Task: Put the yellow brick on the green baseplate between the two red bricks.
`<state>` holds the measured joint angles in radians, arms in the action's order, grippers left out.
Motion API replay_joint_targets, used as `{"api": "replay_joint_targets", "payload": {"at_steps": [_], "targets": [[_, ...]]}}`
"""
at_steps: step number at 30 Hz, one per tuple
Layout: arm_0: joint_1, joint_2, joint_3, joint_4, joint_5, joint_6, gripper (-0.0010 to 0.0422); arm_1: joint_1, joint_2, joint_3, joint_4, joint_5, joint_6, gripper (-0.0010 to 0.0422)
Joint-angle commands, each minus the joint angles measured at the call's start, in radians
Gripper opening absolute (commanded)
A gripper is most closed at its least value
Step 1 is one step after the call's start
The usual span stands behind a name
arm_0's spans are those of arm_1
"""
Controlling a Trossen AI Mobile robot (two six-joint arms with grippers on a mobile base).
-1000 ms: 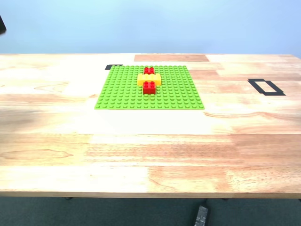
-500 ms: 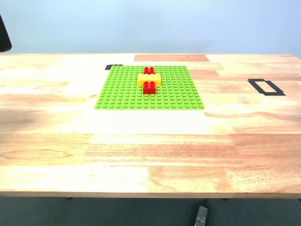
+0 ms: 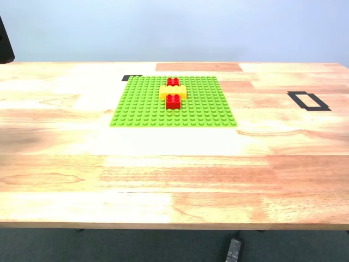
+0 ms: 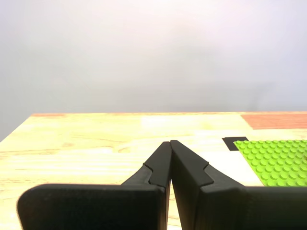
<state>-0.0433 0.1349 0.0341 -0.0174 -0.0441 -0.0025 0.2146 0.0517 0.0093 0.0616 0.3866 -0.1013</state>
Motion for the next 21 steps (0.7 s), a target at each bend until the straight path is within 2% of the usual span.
{"api": "replay_joint_targets", "payload": {"at_steps": [1,21], "targets": [[0.000,0.000,0.001,0.001,0.000,0.000,0.0000,0.000,0.000,0.001,0.000,0.002,0.000,0.0000],[0.000,0.000,0.001,0.001,0.000,0.002,0.0000,0.000,0.000,0.001,0.000,0.002,-0.008,0.0000]]}}
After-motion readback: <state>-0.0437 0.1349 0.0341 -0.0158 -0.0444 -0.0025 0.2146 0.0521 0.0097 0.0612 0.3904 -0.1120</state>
